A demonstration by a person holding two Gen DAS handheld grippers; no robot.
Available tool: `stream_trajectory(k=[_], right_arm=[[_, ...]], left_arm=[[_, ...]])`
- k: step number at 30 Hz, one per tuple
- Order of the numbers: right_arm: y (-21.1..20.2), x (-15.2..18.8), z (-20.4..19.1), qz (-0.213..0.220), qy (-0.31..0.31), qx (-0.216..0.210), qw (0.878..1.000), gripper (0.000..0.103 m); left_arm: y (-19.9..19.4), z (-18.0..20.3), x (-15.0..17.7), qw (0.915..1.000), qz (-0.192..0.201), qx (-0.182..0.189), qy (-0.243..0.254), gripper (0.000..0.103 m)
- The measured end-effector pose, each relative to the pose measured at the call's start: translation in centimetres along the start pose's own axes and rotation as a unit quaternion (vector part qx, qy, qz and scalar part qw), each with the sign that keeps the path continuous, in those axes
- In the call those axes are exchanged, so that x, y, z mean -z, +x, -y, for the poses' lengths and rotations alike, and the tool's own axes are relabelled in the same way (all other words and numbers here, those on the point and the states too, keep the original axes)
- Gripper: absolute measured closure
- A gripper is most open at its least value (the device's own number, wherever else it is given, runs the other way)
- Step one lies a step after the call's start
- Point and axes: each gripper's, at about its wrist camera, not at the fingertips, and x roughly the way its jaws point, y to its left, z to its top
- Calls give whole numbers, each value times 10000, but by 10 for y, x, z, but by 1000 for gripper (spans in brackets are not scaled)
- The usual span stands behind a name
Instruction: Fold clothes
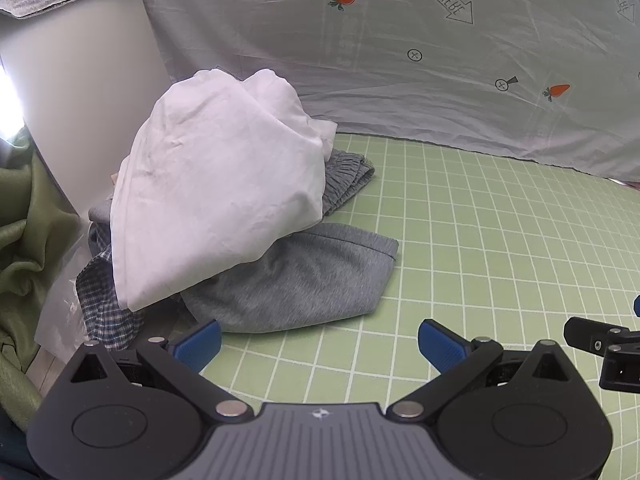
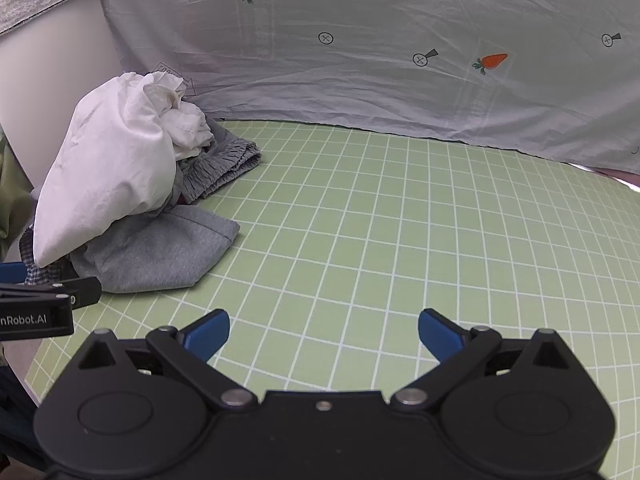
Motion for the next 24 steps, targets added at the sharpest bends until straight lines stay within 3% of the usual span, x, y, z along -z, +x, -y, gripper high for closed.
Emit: stream_trajectory(k=[24], right_arm=[[3, -2, 1, -56, 29, -10, 10000, 1]], left_arm=[[2, -1, 0, 10000, -39, -22, 40, 0]])
